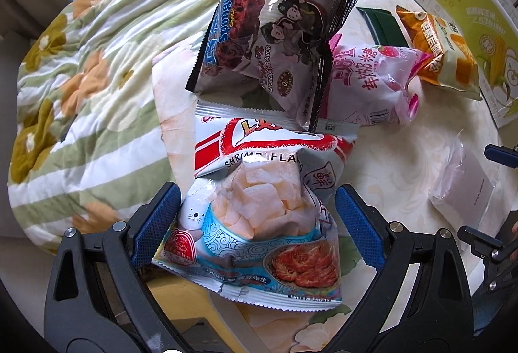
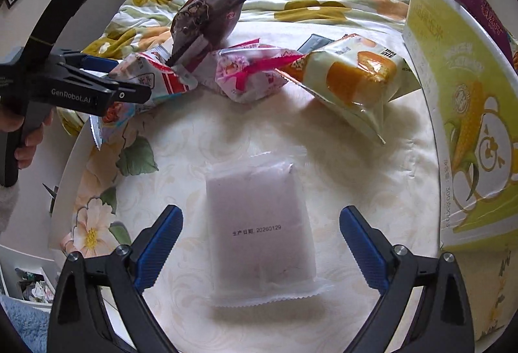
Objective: Organize snacks
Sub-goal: 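Grasp the shrimp flakes bag with left tool while right grasps white square packet, then carry both held snacks over the yellow box, then drop the shrimp flakes bag in the box with left while right drops white packet, then move both tools back toward the remaining snacks on the table, then grasp the dark cartoon bag with left tool while right grasps pink strawberry candy bag, then lift both held bags and carry them over the yellow box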
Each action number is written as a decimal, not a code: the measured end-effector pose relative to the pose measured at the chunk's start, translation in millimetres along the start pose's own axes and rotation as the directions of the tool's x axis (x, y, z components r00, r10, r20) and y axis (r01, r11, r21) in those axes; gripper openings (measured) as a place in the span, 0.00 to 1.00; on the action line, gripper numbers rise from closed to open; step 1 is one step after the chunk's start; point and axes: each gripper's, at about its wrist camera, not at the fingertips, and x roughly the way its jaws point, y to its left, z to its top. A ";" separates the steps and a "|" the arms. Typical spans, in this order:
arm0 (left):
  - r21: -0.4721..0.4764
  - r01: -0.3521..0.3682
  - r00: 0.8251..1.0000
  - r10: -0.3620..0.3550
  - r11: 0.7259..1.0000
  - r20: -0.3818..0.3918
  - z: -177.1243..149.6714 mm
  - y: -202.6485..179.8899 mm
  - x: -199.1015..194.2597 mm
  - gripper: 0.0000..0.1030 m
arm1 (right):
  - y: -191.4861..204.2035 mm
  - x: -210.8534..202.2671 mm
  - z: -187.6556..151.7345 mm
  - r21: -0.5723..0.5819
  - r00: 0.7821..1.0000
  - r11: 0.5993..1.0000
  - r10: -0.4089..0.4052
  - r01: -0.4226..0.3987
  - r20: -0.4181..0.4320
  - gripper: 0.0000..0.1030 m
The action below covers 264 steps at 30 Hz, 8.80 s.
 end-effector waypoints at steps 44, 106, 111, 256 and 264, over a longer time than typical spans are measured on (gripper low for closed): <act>-0.070 0.074 0.997 -0.071 0.995 0.041 -55.1 -41.8 -37.9 0.54 | 13.6 10.4 -0.8 -0.084 0.999 0.996 -0.020 0.017 -0.033 0.56; -0.230 0.084 0.963 -0.019 0.970 0.268 124.2 -326.6 -158.2 0.94 | -311.0 -178.9 54.8 0.125 0.969 0.983 0.101 -0.132 0.223 0.56; -0.240 0.077 0.970 -0.017 0.968 0.242 117.4 -319.7 -152.5 0.94 | -303.7 -156.9 56.0 0.122 0.981 0.983 0.115 -0.135 0.154 0.57; -0.187 0.131 0.975 -0.092 0.974 0.204 30.3 39.5 -71.2 0.79 | 22.7 22.5 125.6 -0.110 0.991 0.991 0.092 -0.081 0.097 0.41; -0.210 0.120 0.951 -0.052 0.970 0.305 35.9 11.2 -143.4 0.79 | 5.9 -49.3 127.5 -0.050 0.975 0.996 0.087 -0.078 0.207 0.41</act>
